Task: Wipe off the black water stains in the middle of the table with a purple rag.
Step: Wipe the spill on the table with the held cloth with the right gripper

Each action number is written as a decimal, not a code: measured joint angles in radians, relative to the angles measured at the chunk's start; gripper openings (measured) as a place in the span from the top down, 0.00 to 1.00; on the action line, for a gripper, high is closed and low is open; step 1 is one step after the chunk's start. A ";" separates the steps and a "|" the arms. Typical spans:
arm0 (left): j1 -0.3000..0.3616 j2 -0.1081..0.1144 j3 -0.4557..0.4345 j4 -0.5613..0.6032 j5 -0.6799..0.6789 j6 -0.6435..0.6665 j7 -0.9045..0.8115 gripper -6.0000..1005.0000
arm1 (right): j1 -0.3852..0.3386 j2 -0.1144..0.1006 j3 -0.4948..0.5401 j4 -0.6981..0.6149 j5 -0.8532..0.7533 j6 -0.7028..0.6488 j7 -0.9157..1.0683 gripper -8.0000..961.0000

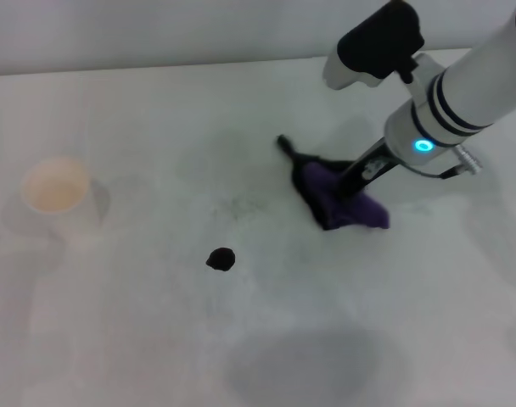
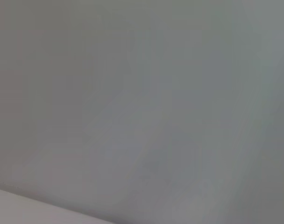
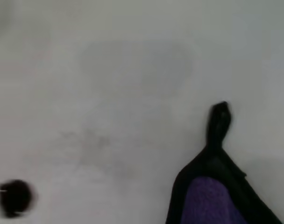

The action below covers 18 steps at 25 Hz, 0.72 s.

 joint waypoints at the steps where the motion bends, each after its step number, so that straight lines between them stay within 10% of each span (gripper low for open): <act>1: 0.000 0.000 0.000 0.000 0.000 0.000 0.000 0.12 | 0.004 0.000 -0.003 0.001 0.034 0.014 -0.006 0.87; 18: -0.002 -0.002 0.003 0.000 0.003 -0.003 -0.007 0.12 | 0.042 0.012 -0.424 0.003 0.470 -0.147 -0.227 0.90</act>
